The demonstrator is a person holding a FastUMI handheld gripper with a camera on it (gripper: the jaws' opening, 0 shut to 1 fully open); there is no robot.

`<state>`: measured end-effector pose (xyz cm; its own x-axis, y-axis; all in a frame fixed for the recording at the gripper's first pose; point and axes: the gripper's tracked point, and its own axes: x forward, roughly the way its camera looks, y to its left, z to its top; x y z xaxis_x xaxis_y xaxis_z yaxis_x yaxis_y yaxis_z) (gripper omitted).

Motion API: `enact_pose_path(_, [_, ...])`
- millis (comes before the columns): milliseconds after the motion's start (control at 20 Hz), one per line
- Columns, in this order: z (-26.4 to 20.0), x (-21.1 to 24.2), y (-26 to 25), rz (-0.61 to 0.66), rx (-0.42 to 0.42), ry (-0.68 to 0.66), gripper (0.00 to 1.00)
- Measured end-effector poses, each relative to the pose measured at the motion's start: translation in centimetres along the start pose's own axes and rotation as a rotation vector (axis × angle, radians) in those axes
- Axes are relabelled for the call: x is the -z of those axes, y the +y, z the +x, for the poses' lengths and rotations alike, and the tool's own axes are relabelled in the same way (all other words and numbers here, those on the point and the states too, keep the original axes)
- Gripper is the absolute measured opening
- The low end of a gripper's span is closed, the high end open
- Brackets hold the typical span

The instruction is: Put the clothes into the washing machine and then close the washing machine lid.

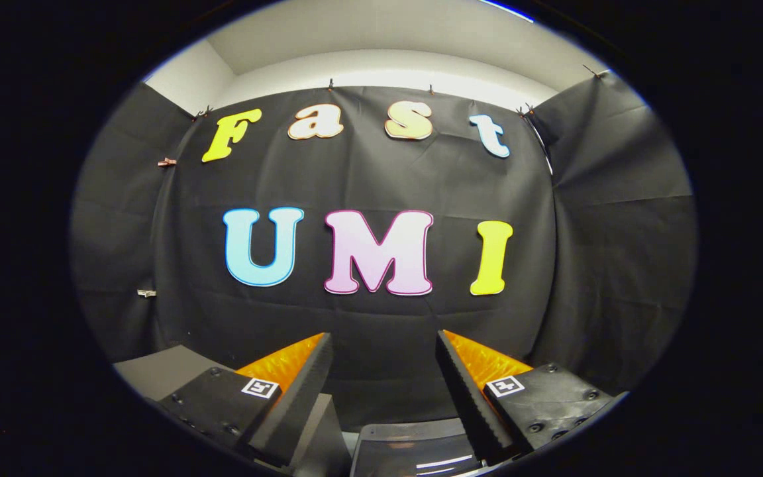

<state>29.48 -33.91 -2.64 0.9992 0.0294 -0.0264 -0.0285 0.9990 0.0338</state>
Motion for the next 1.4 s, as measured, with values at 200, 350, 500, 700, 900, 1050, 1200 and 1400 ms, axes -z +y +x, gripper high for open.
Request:
enact_pose_path(200, [0.8, 0.9, 1.6, 0.017, 0.031, 0.034, 0.98])
enact_pose_path(350, [1.3, 1.0, 1.7, 0.028, 0.048, 0.04, 0.98])
enact_pose_path(500, [1.7, 1.1, 1.5, 0.023, 0.058, 0.041, 0.98])
enact_pose_path(700, [2.4, 1.2, 2.0, 0.014, 0.05, 0.047, 0.98])
enact_pose_path(900, [2.2, 1.5, 2.5, 0.008, 0.039, 0.057, 0.98])
enact_pose_path(1050, [2.0, 1.6, 2.6, 0.017, 0.033, 0.06, 0.98])
enact_pose_path(1200, [2.0, 1.5, 2.7, 0.021, 0.032, 0.06, 0.98])
enact_pose_path(1400, [1.7, 1.2, 3.1, 0.017, 0.022, 0.054, 0.98])
